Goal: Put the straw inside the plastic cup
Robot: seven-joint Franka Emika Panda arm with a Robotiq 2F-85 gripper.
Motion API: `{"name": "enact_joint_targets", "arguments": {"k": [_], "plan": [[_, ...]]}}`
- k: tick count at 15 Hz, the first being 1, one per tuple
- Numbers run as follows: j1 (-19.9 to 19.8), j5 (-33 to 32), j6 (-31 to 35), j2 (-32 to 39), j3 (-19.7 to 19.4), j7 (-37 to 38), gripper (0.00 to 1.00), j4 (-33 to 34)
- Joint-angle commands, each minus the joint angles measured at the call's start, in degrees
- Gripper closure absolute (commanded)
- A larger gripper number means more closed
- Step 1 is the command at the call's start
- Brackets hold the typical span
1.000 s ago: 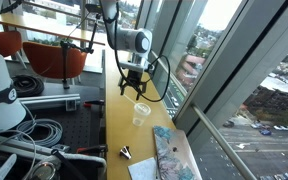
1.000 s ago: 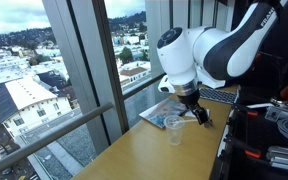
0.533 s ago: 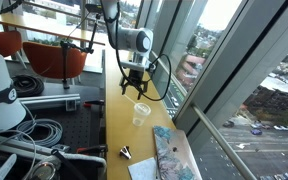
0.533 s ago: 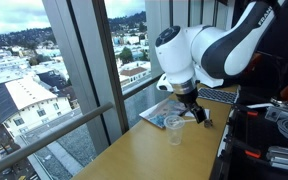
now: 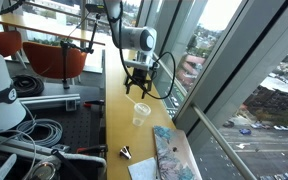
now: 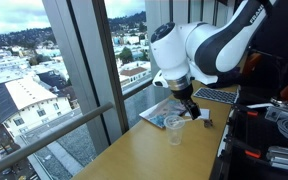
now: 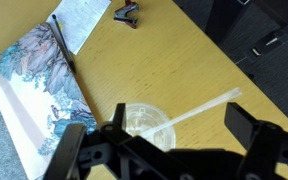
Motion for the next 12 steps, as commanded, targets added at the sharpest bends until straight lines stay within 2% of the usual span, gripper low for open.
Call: {"name": "enact_joint_targets", "arguments": {"k": [1,12], "plan": [[0.33,-0.8,-2.08,0.56,0.03,0.82,0.0,1.69],[2.5,-2.31,-1.55,0.8,0.34,3.18,0.0,-0.69]]}}
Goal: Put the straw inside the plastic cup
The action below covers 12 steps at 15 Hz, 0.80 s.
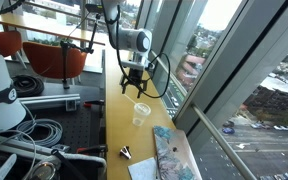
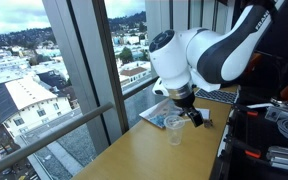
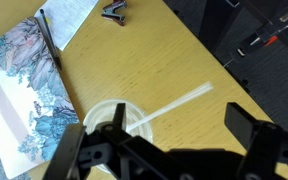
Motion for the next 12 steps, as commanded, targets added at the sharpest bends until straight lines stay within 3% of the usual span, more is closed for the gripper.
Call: {"name": "enact_joint_targets", "arguments": {"k": [1,12], "plan": [[0.25,-2.12,-0.83,-1.33,-0.46,2.12,0.0,-1.14],[-0.53,-3.03,-0.7,-1.24,-1.45,3.87,0.0,-2.55]]}}
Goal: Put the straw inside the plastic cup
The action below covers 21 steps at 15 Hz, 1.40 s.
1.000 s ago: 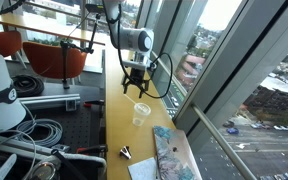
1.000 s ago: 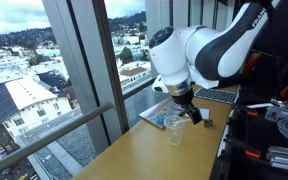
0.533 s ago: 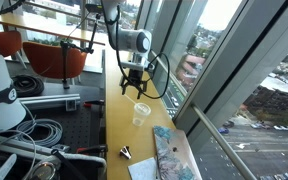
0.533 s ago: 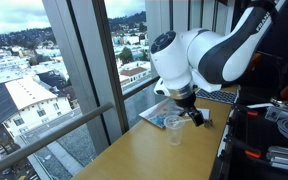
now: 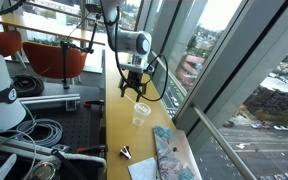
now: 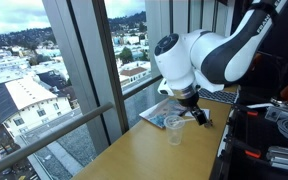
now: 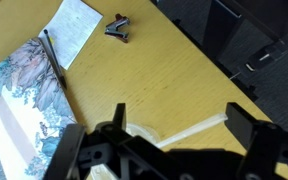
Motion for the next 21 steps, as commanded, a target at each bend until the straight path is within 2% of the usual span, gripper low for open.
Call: {"name": "enact_joint_targets", "arguments": {"k": [1,14,18,21], "plan": [[-0.11,-1.67,-0.85,-0.47,-0.14,1.38,0.0,0.0],[-0.98,-1.72,-4.38,-2.12,-1.27,1.74,0.0,4.63],[-1.6,-0.53,-3.38,-2.47,-0.19,1.04,0.0,3.86],[-1.47,-0.83,-0.83,-4.28,0.97,1.03,0.0,-0.17]]}}
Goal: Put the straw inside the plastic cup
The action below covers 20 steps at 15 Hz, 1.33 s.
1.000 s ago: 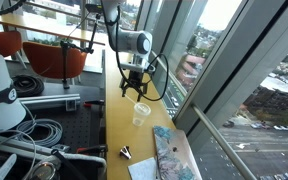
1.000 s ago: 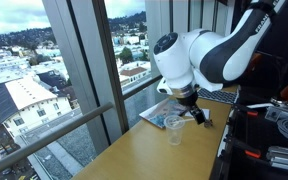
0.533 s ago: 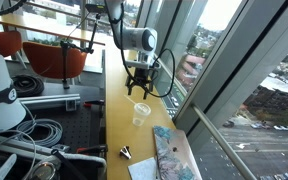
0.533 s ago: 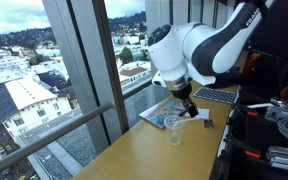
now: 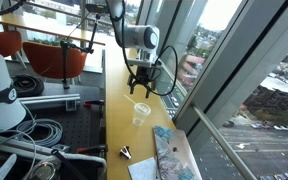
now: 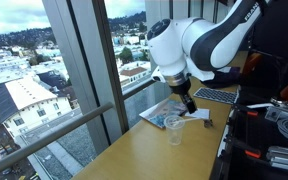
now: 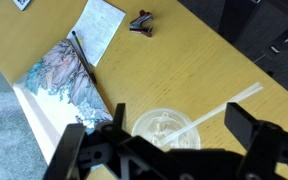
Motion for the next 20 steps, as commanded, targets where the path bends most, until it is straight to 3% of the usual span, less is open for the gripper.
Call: {"name": "enact_joint_targets", "arguments": {"k": [1,6,10,15,17,18,20], "plan": [[-0.35,-0.73,3.3,-3.72,1.93,-0.54,0.0,-5.93],[-1.29,-1.0,14.83,-9.01,4.75,-7.8,0.0,-14.42],[-4.7,3.6,20.16,-13.28,6.31,-23.36,0.0,-19.33],[-19.54,9.78,18.39,-11.19,17.61,-44.4,0.0,-18.71],[-20.82,14.81,15.61,-11.75,16.88,-53.14,0.0,-17.45],[-17.59,16.79,14.98,-11.83,13.01,-55.97,0.0,-16.83],[-16.59,17.47,13.34,-11.11,11.19,-58.14,0.0,-15.04]]}}
